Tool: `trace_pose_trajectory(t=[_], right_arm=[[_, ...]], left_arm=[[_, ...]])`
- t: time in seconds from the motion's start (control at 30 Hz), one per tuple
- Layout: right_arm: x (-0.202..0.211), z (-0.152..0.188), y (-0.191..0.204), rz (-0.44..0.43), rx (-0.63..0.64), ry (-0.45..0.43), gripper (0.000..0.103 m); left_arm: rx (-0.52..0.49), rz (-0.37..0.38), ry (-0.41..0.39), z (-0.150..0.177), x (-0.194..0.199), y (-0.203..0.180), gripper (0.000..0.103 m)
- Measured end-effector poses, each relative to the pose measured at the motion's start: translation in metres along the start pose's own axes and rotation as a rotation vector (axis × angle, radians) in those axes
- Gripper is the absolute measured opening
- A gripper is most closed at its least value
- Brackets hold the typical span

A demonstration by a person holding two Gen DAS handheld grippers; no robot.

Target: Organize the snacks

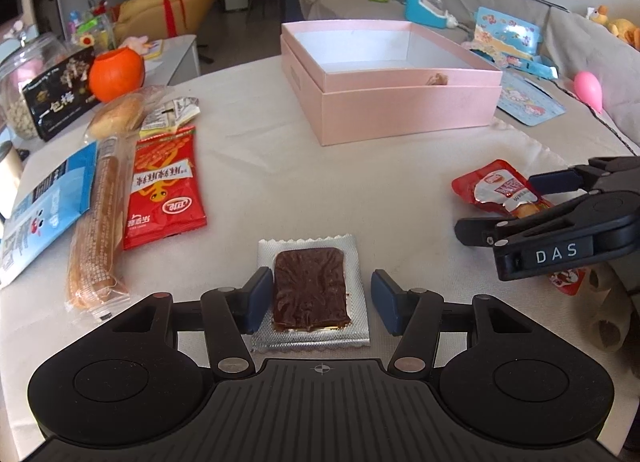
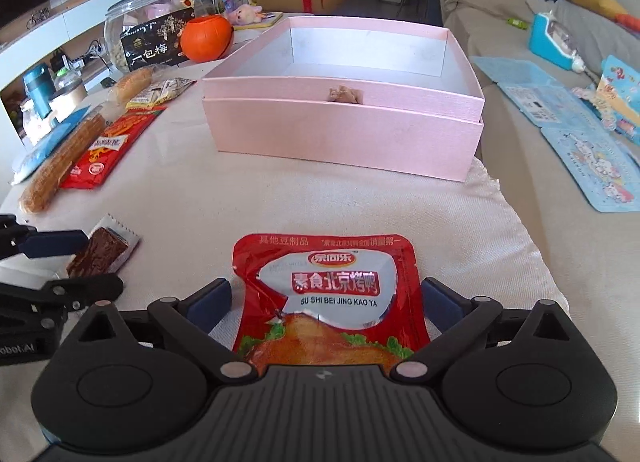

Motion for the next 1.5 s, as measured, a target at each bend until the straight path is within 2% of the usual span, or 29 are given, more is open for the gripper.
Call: trace_pose_trajectory(t=[0.2, 0.33, 0.4, 0.43, 0.47, 0.6, 0.67, 0.73, 0.77, 0.87, 1.0, 1.03, 1.07, 1.13, 1.23, 1.33, 1.43, 1.5], right_arm=[[-0.001, 0.001, 0.003, 0.086, -0.111, -0.048, 0.103], [0.0, 0.003, 0.006, 0.115, -0.131, -0.059, 0.102], [0.001, 0.002, 0.008, 0.105, -0.116, -0.057, 0.095], [0.003, 0.001, 0.01, 0.092, -0.098, -0.053, 0.087], [0.004, -0.002, 0.011, 0.072, -0.084, -0.042, 0.083], [0.007, -0.011, 0.005, -0.022, -0.095, 0.003, 0.077], [0.016, -0.019, -0.001, -0.081, -0.106, 0.013, 0.062], [0.023, -0.028, -0.009, -0.119, -0.113, 0.037, 0.054], [0.026, -0.032, -0.013, -0.13, -0.114, 0.042, 0.038], [0.037, -0.044, -0.023, -0.177, -0.112, 0.057, 0.033], [0.046, -0.045, -0.023, -0.238, -0.049, 0.077, 0.034], [0.047, -0.044, -0.024, -0.248, -0.045, 0.081, 0.046], [0.049, -0.042, -0.028, -0.254, -0.046, 0.087, 0.068], [0.053, -0.04, -0.035, -0.251, -0.054, 0.07, 0.082], [0.051, -0.039, -0.048, -0.227, -0.075, 0.072, 0.082], [0.039, -0.032, -0.058, -0.247, -0.171, 0.12, 0.082], [0.027, -0.023, -0.052, -0.283, -0.269, 0.151, 0.082], [0.019, -0.02, -0.04, -0.286, -0.276, 0.17, 0.082]], left_arm=[[-0.002, -0.004, 0.002, -0.001, 0.0, -0.001, 0.059], [0.008, -0.017, 0.0, -0.001, 0.0, -0.001, 0.06], [0.004, -0.028, -0.015, 0.0, 0.001, -0.003, 0.058], [0.0, -0.031, -0.029, 0.001, 0.002, -0.004, 0.057], [-0.005, -0.031, -0.044, 0.002, 0.003, -0.006, 0.054], [-0.005, -0.033, -0.081, 0.005, 0.004, -0.006, 0.053], [0.007, -0.029, -0.096, 0.006, 0.005, -0.005, 0.053], [0.019, -0.026, -0.111, 0.005, 0.005, -0.006, 0.053], [0.02, -0.025, -0.117, 0.005, 0.004, -0.006, 0.053], [0.018, -0.015, -0.123, 0.004, 0.005, -0.008, 0.052], [0.009, -0.006, -0.125, 0.006, 0.005, -0.009, 0.053], [0.014, -0.008, -0.126, 0.006, 0.005, -0.01, 0.053], [0.025, -0.01, -0.124, 0.006, 0.005, -0.01, 0.053], [0.037, -0.012, -0.128, 0.007, 0.005, -0.009, 0.053], [0.044, -0.008, -0.132, 0.008, 0.005, -0.008, 0.053], [0.054, -0.002, -0.131, 0.008, 0.004, -0.007, 0.053], [0.058, -0.006, -0.13, 0.007, 0.004, -0.007, 0.053], [0.061, -0.004, -0.128, 0.008, 0.005, -0.007, 0.053]])
Point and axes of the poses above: each gripper's, at about its wrist camera, not at the fingertips, and x roughly against the way its jaws point, y to its left, z to its underside, the point moved 6 cm from there along -x, roughly the way its jaws point, and after that the axes turned 15 degrees about -z, right-handed, at the moved point
